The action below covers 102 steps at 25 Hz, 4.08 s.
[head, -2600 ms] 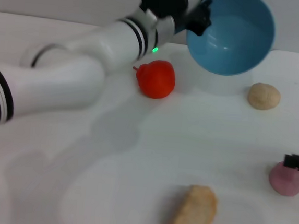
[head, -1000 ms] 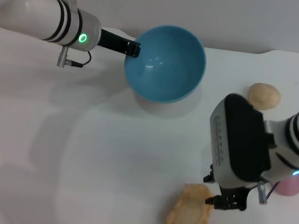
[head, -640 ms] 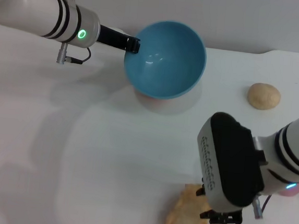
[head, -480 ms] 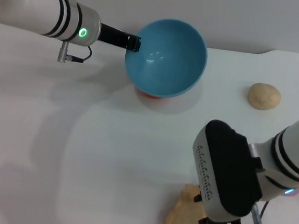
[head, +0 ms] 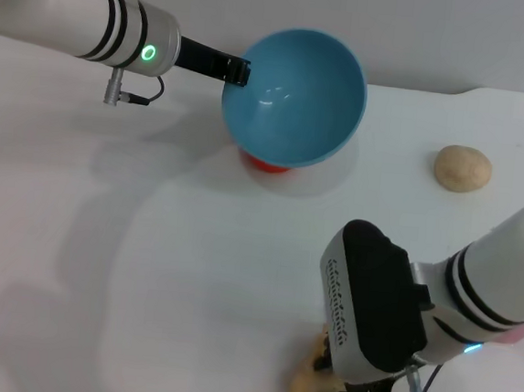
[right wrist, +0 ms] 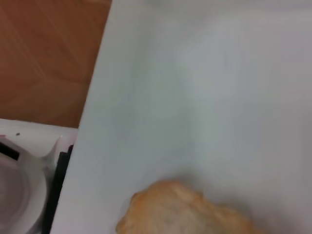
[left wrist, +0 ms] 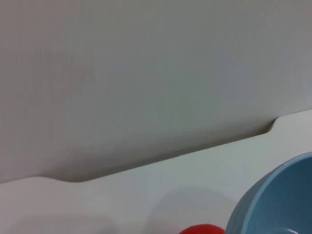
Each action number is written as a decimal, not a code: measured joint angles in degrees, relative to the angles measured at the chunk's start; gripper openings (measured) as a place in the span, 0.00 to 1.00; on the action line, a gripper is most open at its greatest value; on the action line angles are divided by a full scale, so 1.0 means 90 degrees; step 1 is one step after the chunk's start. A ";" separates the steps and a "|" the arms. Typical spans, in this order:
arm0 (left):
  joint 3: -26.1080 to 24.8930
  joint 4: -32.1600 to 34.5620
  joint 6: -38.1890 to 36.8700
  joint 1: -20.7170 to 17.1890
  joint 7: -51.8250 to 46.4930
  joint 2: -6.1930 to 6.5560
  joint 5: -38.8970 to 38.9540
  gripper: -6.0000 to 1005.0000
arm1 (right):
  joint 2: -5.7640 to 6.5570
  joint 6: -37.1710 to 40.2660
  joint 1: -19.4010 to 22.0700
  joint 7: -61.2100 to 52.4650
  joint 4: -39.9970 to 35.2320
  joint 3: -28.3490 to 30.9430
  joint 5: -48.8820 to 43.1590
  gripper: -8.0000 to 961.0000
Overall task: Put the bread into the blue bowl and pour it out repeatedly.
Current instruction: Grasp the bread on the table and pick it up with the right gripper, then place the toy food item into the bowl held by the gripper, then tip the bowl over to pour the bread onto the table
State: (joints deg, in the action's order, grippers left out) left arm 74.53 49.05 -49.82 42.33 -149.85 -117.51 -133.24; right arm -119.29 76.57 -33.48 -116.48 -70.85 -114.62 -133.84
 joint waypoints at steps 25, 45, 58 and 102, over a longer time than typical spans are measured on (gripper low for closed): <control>0.0000 -0.0001 0.0036 0.0061 0.0029 -0.0010 0.0013 0.02 | -0.0034 -0.0572 -0.0696 -0.0427 0.1600 -0.0245 0.0478 0.36; 0.0001 -0.0006 0.0048 0.0106 0.0029 0.0005 0.0000 0.02 | 0.0074 0.0360 0.0629 -0.0469 0.0339 0.2740 0.0519 0.17; 0.0058 -0.0597 -0.0087 0.0339 -0.0002 0.0003 -0.0344 0.02 | 0.0063 0.1553 0.1356 0.0892 -0.0103 0.5207 0.2550 0.10; 0.0743 -0.0411 -0.1113 0.0811 0.0035 -0.0051 -0.0003 0.02 | 0.0077 0.0152 0.1381 0.0991 0.0882 0.6133 0.3676 0.45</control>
State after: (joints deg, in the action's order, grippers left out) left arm 81.21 45.35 -59.84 49.63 -149.54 -117.97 -133.27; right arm -118.60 77.94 -21.05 -107.55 -62.92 -59.42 -100.75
